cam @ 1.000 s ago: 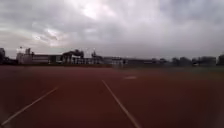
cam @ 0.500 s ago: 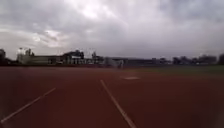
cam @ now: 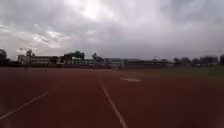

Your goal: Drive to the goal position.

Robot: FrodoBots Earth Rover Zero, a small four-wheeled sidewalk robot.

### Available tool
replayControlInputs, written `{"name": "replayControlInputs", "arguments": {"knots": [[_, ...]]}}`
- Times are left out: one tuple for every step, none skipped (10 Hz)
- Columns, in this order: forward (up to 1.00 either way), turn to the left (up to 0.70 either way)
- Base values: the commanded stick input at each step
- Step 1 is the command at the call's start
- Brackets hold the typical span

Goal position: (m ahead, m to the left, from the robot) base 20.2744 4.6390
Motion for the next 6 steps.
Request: {"name": "replayControlInputs", "arguments": {"knots": [[0.70, 0.00], [0.70, 0.00], [0.70, 0.00], [0.70, 0.00], [0.70, 0.00], [0.70, 0.00]]}}
